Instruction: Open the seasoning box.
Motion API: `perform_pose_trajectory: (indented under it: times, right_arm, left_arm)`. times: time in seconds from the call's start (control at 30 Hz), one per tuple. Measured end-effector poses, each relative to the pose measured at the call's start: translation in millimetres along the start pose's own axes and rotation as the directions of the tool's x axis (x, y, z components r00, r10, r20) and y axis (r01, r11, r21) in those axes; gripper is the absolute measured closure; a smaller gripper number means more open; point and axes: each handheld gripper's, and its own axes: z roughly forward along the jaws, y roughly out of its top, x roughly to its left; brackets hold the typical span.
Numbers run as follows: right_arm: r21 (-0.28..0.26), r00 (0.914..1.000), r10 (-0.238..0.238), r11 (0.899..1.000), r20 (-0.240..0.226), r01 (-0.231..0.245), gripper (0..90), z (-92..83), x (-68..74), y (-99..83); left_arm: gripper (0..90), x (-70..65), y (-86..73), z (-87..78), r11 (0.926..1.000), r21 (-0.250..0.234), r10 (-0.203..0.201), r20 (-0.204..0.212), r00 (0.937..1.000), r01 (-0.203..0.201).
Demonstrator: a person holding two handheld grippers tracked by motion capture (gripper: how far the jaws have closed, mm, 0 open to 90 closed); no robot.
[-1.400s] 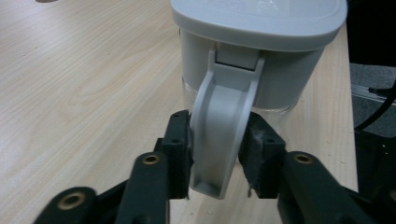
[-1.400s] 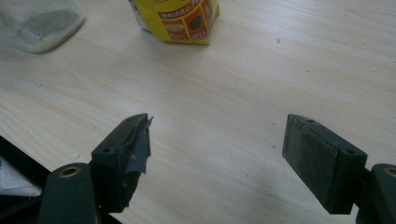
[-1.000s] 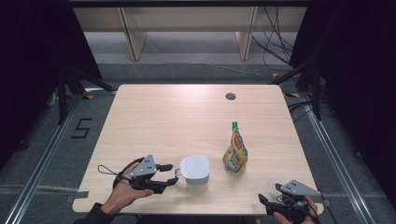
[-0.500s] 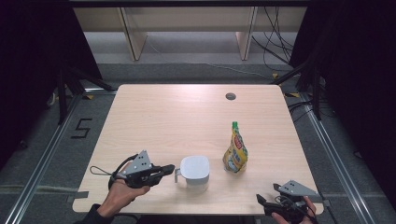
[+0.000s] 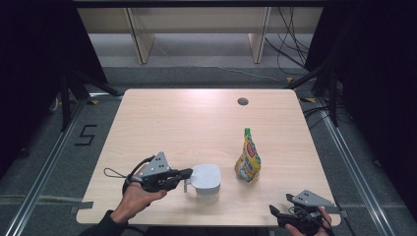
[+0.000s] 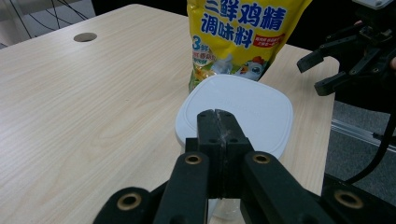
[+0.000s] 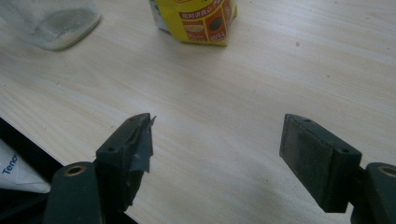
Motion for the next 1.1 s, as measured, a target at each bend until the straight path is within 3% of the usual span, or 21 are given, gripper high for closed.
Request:
perform_pose_trajectory:
  times: [0.07,0.17,0.33,0.4,0.43,0.53,0.6,0.63,0.7,0.73,0.8,0.83,0.87,0.93,0.97,1.03,1.1]
  right_arm:
    - [-0.01,0.9998,-0.013,1.0,0.017,0.014,27.6,-0.5,-0.6,-0.1]
    - [0.0,1.0,0.0,1.0,-0.001,0.0,28.3,-0.1,0.1,-0.1]
    - [-0.012,0.9996,-0.028,1.0,0.007,0.028,33.0,-1.2,1.4,0.7]
    - [-0.022,0.9993,-0.031,0.999,-0.02,0.031,35.1,-1.1,1.6,1.5]
    - [-0.038,0.9984,-0.056,0.998,-0.003,0.056,37.3,-1.8,1.5,2.0]
    - [-0.037,0.9981,-0.049,0.998,-0.037,0.048,44.3,-3.6,6.2,2.7]
    - [-0.071,0.9967,-0.065,0.996,-0.048,0.062,48.9,-4.1,10.7,3.8]
    - [-0.1,0.9946,-0.072,0.993,-0.075,0.064,53.9,-4.3,16.2,5.4]
    - [-0.114,0.9917,-0.093,0.99,-0.088,0.083,57.2,-3.6,16.2,6.6]
    - [-0.111,0.9913,-0.056,0.993,-0.119,0.043,60.3,-4.1,21.0,7.4]
    - [-0.158,0.9854,-0.093,0.985,-0.142,0.071,64.4,-3.8,24.6,11.5]
    - [-0.167,0.9835,-0.086,0.984,-0.159,0.059,66.4,-2.7,29.4,12.6]
    - [-0.188,0.9785,-0.124,0.978,-0.165,0.092,68.7,-0.6,33.7,14.8]
    - [-0.203,0.9761,-0.155,0.971,-0.152,0.123,73.4,0.9,41.7,18.1]
    - [-0.193,0.9766,-0.145,0.975,-0.158,0.113,74.7,0.2,45.0,19.3]
    - [-0.212,0.9746,-0.144,0.972,-0.172,0.106,79.0,2.5,53.2,22.9]
    - [-0.235,0.9661,-0.202,0.959,-0.161,0.161,81.3,5.6,58.6,28.0]
  left_arm:
    - [89.0,-0.7,-0.3,0.4,0.9999,0.013,-0.001,-0.013,0.9999,0.001]
    - [88.9,0.0,-1.8,1.3,0.9999,0.015,0.008,-0.013,0.9999,-0.007]
    - [88.9,-0.4,-3.5,2.0,0.9999,0.007,-0.01,-0.014,0.9999,0.01]
    - [88.9,0.7,-4.2,2.2,1.0,-0.002,-0.007,-0.01,0.9999,0.007]
    - [88.9,0.6,-4.8,2.4,0.9998,-0.002,-0.02,-0.01,0.9998,0.02]
    - [88.9,0.1,-5.8,2.5,0.9996,-0.01,-0.026,-0.01,0.9996,0.026]
    - [88.9,0.3,-6.0,1.6,0.9997,-0.004,-0.023,-0.016,0.9996,0.023]
    - [88.9,1.4,-5.9,1.2,0.9999,-0.003,-0.01,-0.011,0.9999,0.01]
    - [88.9,0.9,-6.6,0.9,0.9999,-0.008,-0.013,-0.014,0.9998,0.013]
    - [88.9,1.2,-6.9,0.6,0.9999,-0.01,-0.006,-0.011,0.9999,0.006]
    - [88.9,0.9,-8.3,0.0,0.9998,-0.015,-0.013,-0.014,0.9998,0.013]
    - [88.9,0.7,-8.3,0.0,0.9998,-0.016,-0.014,-0.014,0.9998,0.014]
    - [88.9,0.6,-8.2,0.0,0.9998,-0.014,-0.013,-0.016,0.9998,0.012]
    - [88.9,0.3,-8.1,0.1,0.9998,-0.015,-0.012,-0.017,0.9998,0.012]
    - [88.9,0.4,-8.2,0.1,0.9998,-0.015,-0.013,-0.016,0.9998,0.013]
    - [88.9,0.4,-8.8,0.1,0.9997,-0.021,-0.012,-0.017,0.9998,0.012]
    - [88.9,0.7,-9.4,0.2,0.9996,-0.026,-0.011,-0.011,0.9999,0.011]
